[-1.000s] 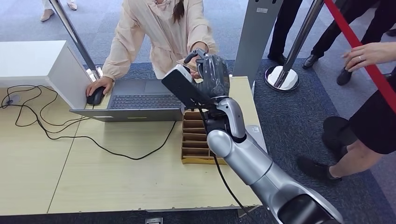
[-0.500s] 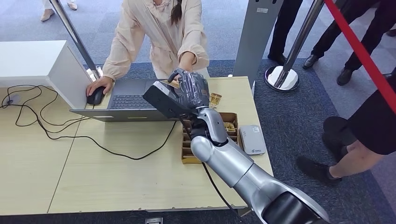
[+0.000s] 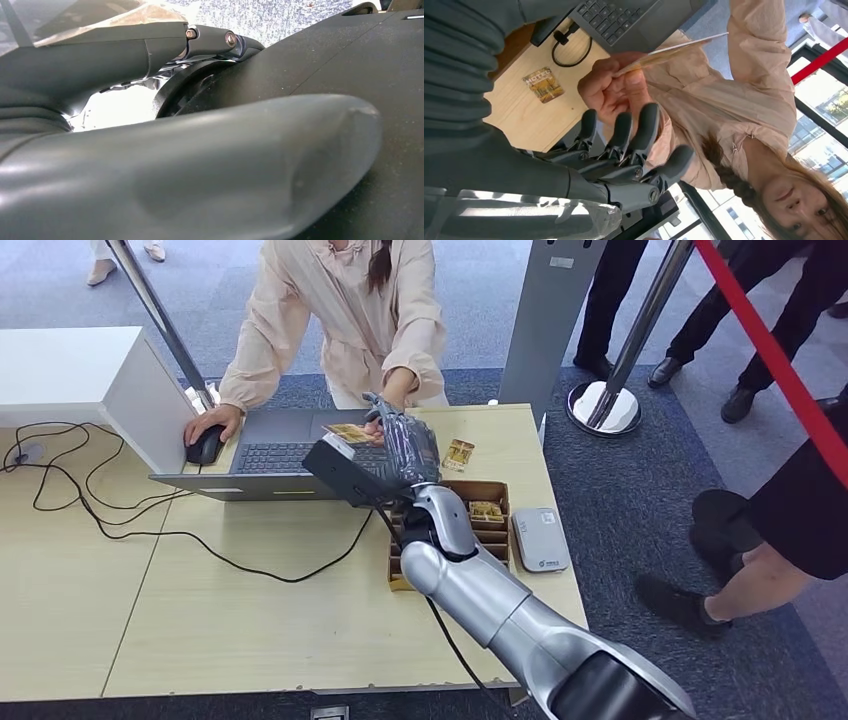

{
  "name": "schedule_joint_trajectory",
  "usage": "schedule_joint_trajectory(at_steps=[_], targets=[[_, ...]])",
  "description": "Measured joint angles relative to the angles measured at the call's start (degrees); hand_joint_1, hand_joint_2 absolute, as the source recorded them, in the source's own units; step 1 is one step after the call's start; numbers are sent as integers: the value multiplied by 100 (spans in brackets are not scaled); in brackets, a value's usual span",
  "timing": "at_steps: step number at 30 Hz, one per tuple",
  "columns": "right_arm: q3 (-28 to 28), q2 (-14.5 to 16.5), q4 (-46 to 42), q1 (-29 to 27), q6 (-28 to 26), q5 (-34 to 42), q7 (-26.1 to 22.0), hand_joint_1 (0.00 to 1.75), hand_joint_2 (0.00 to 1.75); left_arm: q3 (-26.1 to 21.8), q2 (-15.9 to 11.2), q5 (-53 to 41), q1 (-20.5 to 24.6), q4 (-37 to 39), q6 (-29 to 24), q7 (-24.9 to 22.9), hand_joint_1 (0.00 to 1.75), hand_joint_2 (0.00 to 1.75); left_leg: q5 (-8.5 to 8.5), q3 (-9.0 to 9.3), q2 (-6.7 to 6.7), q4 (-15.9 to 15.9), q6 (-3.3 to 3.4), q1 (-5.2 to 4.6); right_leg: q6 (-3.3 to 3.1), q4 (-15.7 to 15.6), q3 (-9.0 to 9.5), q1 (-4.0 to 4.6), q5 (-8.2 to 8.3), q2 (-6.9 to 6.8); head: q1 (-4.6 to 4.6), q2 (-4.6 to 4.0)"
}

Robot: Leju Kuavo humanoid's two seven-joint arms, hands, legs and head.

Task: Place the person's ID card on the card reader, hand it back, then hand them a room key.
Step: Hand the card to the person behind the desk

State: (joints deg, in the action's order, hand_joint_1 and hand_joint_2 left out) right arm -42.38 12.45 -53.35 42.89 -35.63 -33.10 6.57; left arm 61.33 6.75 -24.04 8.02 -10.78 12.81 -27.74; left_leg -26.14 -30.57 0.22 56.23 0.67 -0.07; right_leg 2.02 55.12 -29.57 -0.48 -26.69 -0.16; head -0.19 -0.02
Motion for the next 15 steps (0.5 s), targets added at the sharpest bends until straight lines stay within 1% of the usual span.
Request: schedule_joint_trajectory(at_steps=[4,6,8,12,15], targets=[[14,-2,-101,-9,120,832,-199,0,0,-7,0,0,-2,0,-2,1,0,0,0,1,2,1,0,0,0,0,-1,0,0,0,-1,0],[33,-14,-255,-25,87,1173,-293,0,0,-14,0,0,-4,0,-5,2,0,0,0,2,4,1,0,0,0,0,-1,0,0,0,-1,0],[57,-43,-456,-52,-29,1361,-328,0,0,-27,0,0,-8,0,-14,5,0,0,0,2,4,1,0,0,0,0,-1,0,0,0,0,0],[106,-144,-931,-124,-310,1463,-276,0,0,-65,0,0,-17,0,-34,10,0,0,0,3,6,1,0,0,0,-1,-2,0,0,1,0,0],[188,-235,-1342,-215,-407,1123,-132,0,0,-85,0,-1,-23,0,-42,13,0,0,0,4,6,2,0,0,0,-1,-3,0,0,1,0,0]])
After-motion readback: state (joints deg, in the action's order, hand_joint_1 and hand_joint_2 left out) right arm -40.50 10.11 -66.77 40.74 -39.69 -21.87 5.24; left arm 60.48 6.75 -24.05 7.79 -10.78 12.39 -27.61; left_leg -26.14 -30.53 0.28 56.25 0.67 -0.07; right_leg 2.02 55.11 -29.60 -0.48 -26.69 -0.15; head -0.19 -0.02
